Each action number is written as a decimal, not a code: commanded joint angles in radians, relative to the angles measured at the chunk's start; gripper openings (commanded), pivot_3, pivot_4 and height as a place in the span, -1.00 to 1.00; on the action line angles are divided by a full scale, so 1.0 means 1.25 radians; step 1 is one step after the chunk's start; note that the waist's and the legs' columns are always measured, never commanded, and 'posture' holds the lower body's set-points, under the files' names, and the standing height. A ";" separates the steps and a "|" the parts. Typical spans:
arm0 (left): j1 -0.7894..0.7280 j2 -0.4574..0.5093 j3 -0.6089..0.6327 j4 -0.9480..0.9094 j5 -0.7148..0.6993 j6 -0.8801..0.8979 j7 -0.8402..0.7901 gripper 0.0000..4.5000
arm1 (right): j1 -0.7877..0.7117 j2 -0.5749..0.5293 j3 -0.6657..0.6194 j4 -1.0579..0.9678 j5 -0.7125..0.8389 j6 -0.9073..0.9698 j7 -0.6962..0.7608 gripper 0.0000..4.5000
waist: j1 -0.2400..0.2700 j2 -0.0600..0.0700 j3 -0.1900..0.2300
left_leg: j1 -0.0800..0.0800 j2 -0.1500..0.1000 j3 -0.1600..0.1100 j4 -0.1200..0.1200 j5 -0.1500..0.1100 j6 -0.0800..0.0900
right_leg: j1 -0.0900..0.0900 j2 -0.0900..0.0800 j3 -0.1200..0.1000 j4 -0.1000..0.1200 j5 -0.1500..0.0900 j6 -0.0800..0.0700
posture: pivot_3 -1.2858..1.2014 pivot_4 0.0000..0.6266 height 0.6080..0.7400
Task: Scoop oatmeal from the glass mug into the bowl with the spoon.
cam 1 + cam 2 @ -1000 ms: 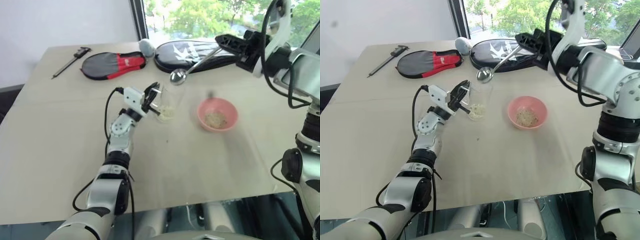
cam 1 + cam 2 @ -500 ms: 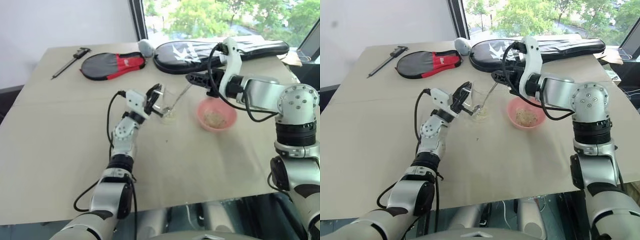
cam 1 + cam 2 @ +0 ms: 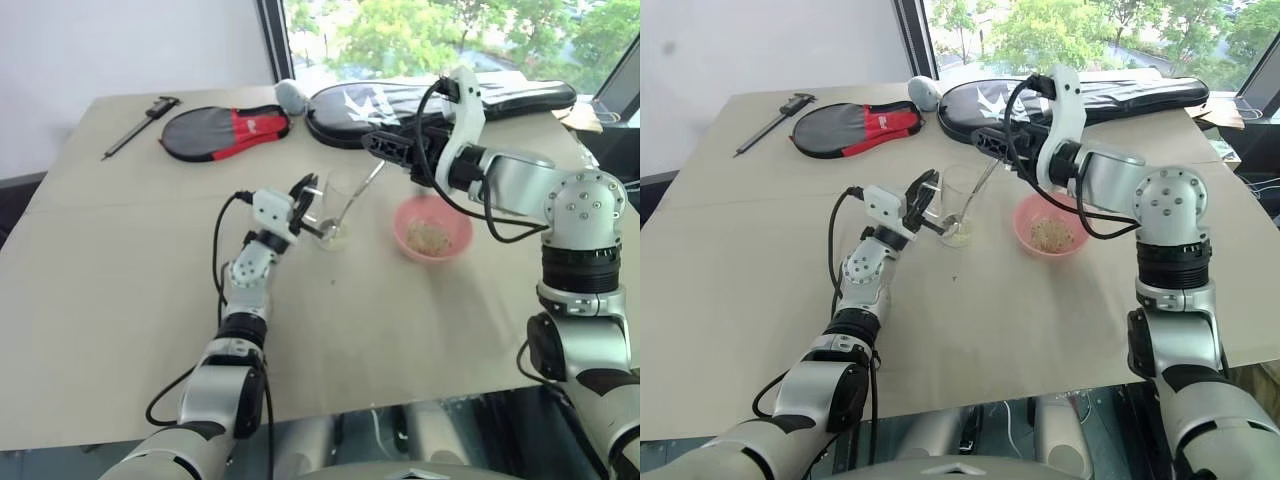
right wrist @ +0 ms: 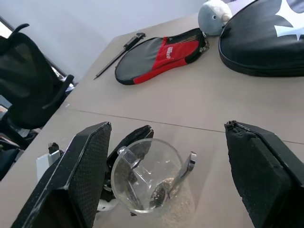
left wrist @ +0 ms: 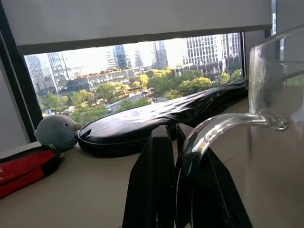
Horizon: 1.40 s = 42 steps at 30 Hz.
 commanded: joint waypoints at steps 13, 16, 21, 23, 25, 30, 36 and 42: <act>0.042 0.029 -0.001 -0.015 -0.006 -0.007 -0.025 -0.17 | -0.005 0.023 -0.050 -0.034 -0.036 0.005 0.037 0.72 | -0.001 0.001 -0.001 | 0.001 0.000 0.000 0.000 0.000 0.000 | 0.000 0.000 0.000 0.000 0.000 0.000 | 0.03 -0.52 1.00; 0.051 0.032 0.000 -0.026 -0.008 -0.004 -0.025 -0.17 | -0.005 0.027 -0.052 -0.033 -0.043 0.007 0.044 0.72 | -0.002 0.002 -0.001 | 0.001 0.000 0.000 0.000 0.000 0.000 | 0.000 0.000 0.000 0.001 0.000 0.000 | 0.03 -0.52 1.00; 0.078 0.037 0.000 -0.065 -0.016 0.007 -0.033 -0.17 | -0.004 0.035 -0.058 -0.036 -0.056 0.015 0.051 0.72 | -0.004 0.003 -0.002 | 0.001 0.000 0.000 0.000 0.000 0.000 | 0.000 0.000 0.001 0.001 0.000 0.000 | 0.03 -0.52 1.00; 0.093 0.040 0.001 -0.091 -0.023 0.025 -0.037 -0.17 | -0.004 0.036 -0.060 -0.035 -0.062 0.016 0.057 0.72 | -0.004 0.003 -0.002 | 0.001 0.000 0.000 0.000 0.000 0.000 | 0.000 0.000 0.001 0.001 0.000 0.000 | 0.03 -0.52 1.00; 0.113 0.041 0.005 -0.128 -0.039 0.049 -0.044 -0.17 | 0.001 0.036 -0.061 -0.040 -0.065 0.018 0.063 0.72 | -0.005 0.003 -0.002 | 0.001 0.000 0.000 0.000 0.000 0.000 | 0.000 0.000 0.001 0.001 0.000 0.000 | 0.03 -0.52 1.00; 0.176 0.051 0.005 -0.226 -0.051 0.094 -0.039 -0.17 | 0.045 0.024 -0.047 -0.090 -0.118 -0.029 0.114 0.72 | -0.010 0.003 -0.002 | 0.001 0.000 0.000 0.000 0.000 0.000 | 0.000 0.000 0.001 0.000 0.000 0.000 | 0.03 -0.52 1.00; 0.284 0.078 0.005 -0.417 -0.071 0.190 -0.038 -0.17 | 0.200 -0.035 -0.011 -0.201 -0.291 -0.208 0.269 0.72 | -0.015 0.003 -0.002 | 0.001 0.000 0.000 -0.001 0.000 0.000 | 0.000 0.000 0.001 0.000 0.000 0.000 | 0.03 -0.52 1.00; 0.416 0.132 0.016 -0.651 -0.122 0.318 -0.051 -0.17 | 0.360 -0.133 -0.061 -0.250 -0.368 -0.315 0.404 0.72 | -0.013 0.003 -0.002 | 0.002 0.000 0.000 -0.001 0.000 0.001 | 0.001 0.000 0.001 0.000 0.000 0.000 | 0.03 -0.52 1.00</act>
